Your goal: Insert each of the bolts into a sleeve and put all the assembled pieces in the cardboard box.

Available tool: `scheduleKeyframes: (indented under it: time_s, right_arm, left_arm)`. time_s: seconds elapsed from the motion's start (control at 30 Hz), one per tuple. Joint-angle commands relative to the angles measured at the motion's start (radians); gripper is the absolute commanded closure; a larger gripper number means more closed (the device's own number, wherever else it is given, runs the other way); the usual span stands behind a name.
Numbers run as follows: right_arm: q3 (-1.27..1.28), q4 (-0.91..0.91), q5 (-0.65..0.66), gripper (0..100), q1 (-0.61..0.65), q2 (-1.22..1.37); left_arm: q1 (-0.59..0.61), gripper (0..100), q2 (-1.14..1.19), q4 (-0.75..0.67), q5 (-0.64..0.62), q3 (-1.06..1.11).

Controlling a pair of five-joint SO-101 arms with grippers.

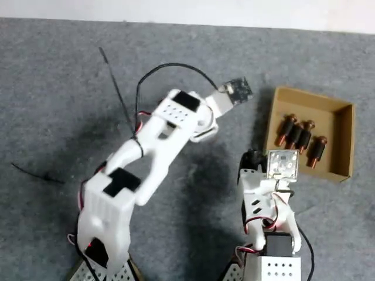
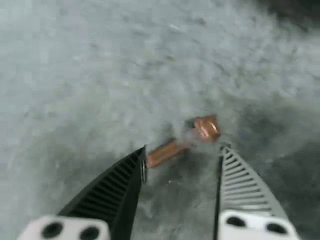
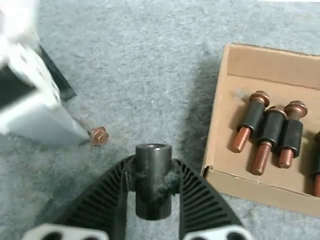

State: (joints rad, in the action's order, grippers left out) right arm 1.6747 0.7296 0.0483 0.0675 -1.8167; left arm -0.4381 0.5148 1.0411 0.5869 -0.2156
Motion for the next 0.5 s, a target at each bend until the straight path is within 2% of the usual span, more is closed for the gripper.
scheduleKeyframes:
  time_s: [0.0,0.1,0.23,0.47]
  right_arm:
    - [0.030,-0.002,-0.003,99.5,-0.012,-0.021]
    - [0.030,-0.002,-0.003,99.5,-0.012,-0.021]
    - [0.033,-0.002,0.051,99.5,-0.010,-0.021]
    - [0.035,-0.002,0.057,99.5,-0.007,-0.021]
  left_arm:
    - [-0.002,78,0.053,0.026,0.158,-0.068]
    - [0.012,78,0.094,0.046,0.258,-0.079]
    - [0.044,78,0.131,0.043,0.261,-0.143]
    - [0.039,78,0.269,0.049,0.261,-0.263]
